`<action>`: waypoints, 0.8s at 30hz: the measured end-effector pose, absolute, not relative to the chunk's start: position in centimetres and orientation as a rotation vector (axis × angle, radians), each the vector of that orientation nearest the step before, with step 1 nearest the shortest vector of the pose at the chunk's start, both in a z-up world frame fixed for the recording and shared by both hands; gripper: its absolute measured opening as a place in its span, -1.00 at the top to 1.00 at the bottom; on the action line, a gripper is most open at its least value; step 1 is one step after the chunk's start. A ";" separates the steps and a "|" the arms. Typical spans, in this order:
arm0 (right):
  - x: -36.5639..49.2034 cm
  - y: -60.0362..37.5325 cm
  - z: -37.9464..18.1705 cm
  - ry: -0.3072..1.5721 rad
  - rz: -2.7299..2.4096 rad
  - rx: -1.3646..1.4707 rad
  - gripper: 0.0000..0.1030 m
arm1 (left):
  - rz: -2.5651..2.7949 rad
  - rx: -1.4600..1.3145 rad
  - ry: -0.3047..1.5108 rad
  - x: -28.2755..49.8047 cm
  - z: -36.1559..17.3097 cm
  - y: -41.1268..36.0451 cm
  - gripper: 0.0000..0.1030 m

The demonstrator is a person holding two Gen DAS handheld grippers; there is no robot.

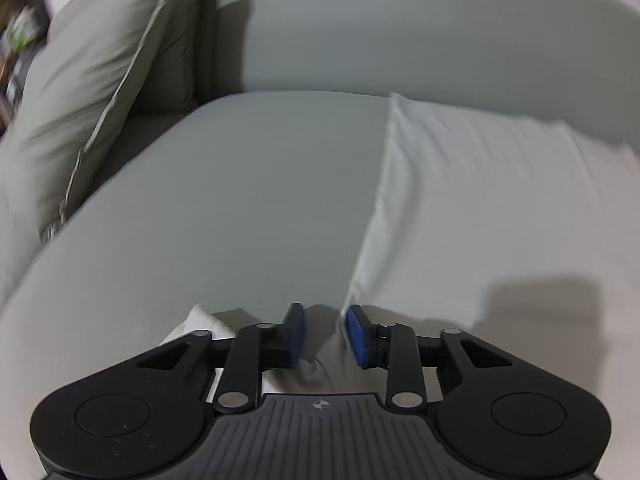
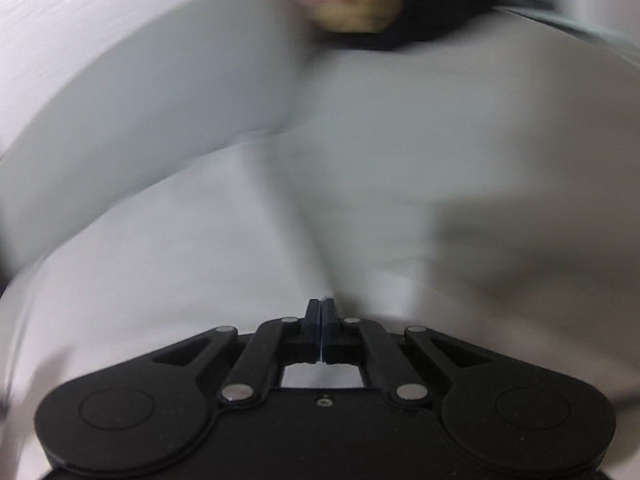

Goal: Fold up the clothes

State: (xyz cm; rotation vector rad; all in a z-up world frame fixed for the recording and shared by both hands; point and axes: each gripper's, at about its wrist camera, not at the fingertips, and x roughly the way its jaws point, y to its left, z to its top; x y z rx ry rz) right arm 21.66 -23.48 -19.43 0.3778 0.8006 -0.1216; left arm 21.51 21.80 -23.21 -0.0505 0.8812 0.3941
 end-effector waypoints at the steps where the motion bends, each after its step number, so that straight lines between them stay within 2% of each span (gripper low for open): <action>1: 22.0 -24.1 -19.3 0.817 -0.111 0.402 1.00 | 0.414 -0.044 0.865 21.5 -22.8 21.8 0.62; 2: 22.2 -23.9 -18.8 0.825 -0.107 0.395 1.00 | 0.408 -0.041 0.839 21.3 -22.2 21.6 0.77; 3: 22.3 -23.6 -18.1 0.823 -0.100 0.386 0.91 | 0.398 -0.040 0.813 21.0 -21.5 21.4 0.77; 5: 22.6 -22.4 -16.3 0.763 -0.058 0.380 0.83 | 0.269 -0.115 0.747 20.7 -20.1 20.9 0.72; 8: 24.2 -20.5 -14.6 0.729 0.081 0.400 0.79 | 0.113 -0.067 0.703 22.6 -19.0 18.0 0.64; 12: 28.0 -17.1 -15.3 0.768 0.217 0.396 0.79 | -0.010 0.052 0.730 27.3 -20.7 13.2 0.50; 15: 29.4 -14.3 -16.8 0.787 0.267 0.364 0.79 | 0.019 0.151 0.759 31.1 -23.3 11.5 0.48; 17: 31.7 -13.6 -18.5 0.775 0.261 0.290 0.79 | 0.142 0.240 0.776 33.2 -25.3 12.0 0.46; 18: 32.3 -13.6 -19.1 0.752 0.237 0.251 0.97 | 0.221 0.249 0.753 33.6 -25.9 13.0 0.44; 20: 33.1 -14.8 -19.7 0.654 0.163 0.226 1.00 | 0.353 0.220 0.719 34.3 -26.6 15.5 0.40; 24: 34.1 -21.5 -21.1 0.618 -0.138 0.432 1.00 | 0.501 0.133 0.710 35.2 -26.4 19.3 0.30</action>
